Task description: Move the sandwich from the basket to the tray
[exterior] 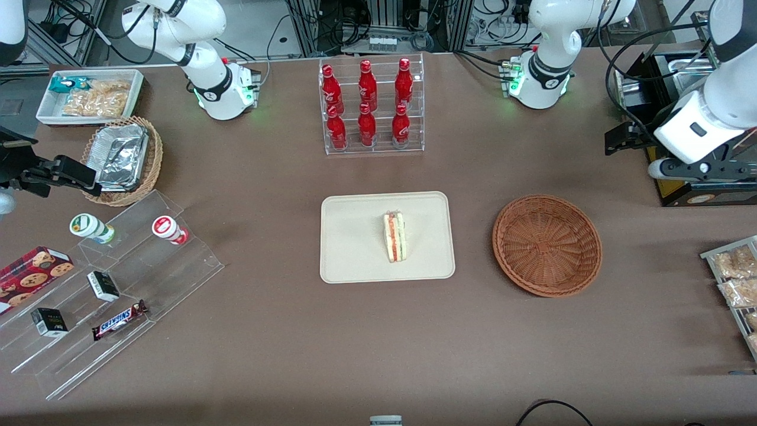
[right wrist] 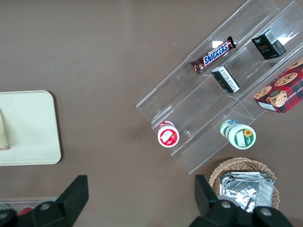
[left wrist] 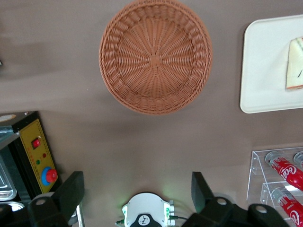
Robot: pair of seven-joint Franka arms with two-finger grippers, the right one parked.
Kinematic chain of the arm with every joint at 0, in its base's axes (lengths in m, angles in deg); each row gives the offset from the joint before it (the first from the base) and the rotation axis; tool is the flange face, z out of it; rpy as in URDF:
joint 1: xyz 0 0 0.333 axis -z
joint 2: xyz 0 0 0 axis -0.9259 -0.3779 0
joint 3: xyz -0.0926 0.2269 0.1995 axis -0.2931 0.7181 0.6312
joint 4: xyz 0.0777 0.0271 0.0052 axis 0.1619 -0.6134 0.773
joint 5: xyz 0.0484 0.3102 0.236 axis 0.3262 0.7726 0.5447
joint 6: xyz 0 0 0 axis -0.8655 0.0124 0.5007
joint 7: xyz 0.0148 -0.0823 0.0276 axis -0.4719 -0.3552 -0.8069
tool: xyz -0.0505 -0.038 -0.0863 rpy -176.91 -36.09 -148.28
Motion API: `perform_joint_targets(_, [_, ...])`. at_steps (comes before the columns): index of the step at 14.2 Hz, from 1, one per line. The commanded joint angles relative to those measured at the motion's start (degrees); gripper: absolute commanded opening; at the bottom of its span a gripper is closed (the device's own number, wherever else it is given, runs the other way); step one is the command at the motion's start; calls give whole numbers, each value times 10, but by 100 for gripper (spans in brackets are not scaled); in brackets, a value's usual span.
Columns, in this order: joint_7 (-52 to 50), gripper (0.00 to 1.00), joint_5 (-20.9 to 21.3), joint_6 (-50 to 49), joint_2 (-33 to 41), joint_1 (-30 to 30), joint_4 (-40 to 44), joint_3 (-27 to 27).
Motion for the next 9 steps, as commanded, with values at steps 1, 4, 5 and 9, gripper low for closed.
perform_joint_targets(1, [11, 100, 6, -8, -1, -8, 27, -5])
perform_joint_targets(4, [6, 100, 6, -12, -21, -8, 62, 0])
perform_joint_targets(5, [7, 100, 9, -12, -20, -8, 63, 0])
perform_joint_targets(9, [4, 100, 28, -12, -18, -8, 64, 0])
